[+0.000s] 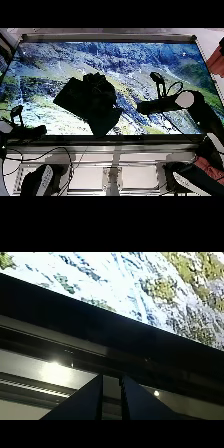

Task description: Fold the clothes and pants, and hang the long-sleeved shirts on hangers.

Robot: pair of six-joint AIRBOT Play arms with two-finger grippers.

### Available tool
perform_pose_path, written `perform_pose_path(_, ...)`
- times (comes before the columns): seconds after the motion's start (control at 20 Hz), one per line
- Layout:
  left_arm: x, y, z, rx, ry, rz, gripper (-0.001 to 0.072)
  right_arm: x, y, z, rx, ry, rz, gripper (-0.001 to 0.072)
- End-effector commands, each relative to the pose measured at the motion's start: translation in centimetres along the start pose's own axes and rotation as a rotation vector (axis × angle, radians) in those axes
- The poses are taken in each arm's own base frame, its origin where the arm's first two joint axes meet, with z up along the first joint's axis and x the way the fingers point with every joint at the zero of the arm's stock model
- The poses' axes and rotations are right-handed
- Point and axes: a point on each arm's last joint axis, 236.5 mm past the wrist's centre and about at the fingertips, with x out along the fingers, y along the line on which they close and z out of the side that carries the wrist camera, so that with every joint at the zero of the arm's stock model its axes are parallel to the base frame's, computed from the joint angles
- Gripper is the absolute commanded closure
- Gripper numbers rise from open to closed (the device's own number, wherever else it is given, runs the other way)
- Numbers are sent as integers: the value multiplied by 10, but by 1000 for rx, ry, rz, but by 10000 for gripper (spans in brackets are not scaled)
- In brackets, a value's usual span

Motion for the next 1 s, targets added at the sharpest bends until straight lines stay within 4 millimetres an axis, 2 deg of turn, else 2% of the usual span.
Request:
perform_pose_path(0.0,0,0,0,0,-1,0,579,5,-4,3,3,-5,-8,689)
perform_pose_path(0.3,0,0,0,0,-1,0,579,11,-9,4,5,1,-22,689)
perform_pose_path(0.65,0,0,0,0,-1,0,579,17,-13,15,10,-34,-31,689)
perform_pose_path(0.95,0,0,0,0,-1,0,579,26,-20,35,20,-108,-43,688)
